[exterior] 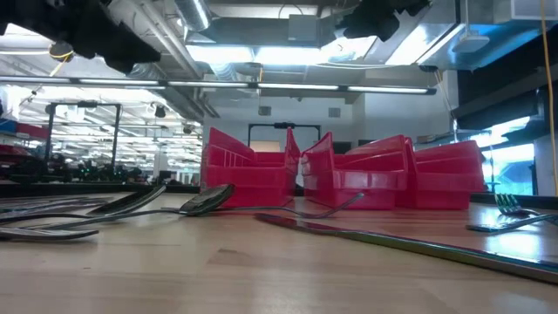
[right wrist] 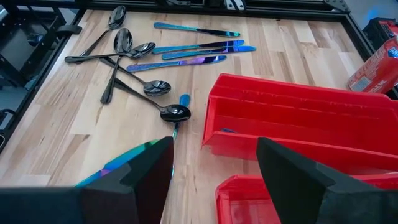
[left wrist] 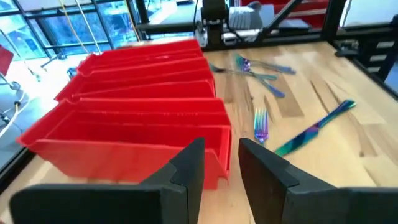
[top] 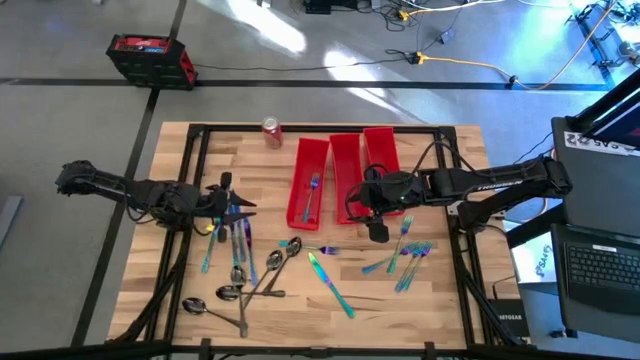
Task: Sort silverware
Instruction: Put the purple fork into the left red bin
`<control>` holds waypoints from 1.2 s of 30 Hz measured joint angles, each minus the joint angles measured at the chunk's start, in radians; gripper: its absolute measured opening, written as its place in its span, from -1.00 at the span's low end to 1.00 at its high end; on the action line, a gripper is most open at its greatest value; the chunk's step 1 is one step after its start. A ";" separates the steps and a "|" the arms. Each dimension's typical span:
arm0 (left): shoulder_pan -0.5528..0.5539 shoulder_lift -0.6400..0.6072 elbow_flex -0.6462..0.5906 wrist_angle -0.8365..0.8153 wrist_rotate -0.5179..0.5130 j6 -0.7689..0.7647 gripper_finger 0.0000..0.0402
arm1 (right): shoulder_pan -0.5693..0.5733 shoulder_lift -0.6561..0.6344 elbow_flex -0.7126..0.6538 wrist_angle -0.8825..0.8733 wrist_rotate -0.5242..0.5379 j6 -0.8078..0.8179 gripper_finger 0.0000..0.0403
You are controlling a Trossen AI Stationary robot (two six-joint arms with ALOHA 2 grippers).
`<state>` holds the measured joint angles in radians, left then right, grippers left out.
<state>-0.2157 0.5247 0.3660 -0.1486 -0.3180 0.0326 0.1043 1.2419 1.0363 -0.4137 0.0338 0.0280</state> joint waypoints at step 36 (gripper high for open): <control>0.000 0.002 0.000 -0.217 0.000 0.000 -0.57 | 0.000 0.000 0.000 0.000 0.000 0.000 0.07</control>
<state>-0.2153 0.5262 0.3656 -0.3656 -0.3180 0.0330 0.1047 1.2419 1.0363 -0.4137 0.0338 0.0280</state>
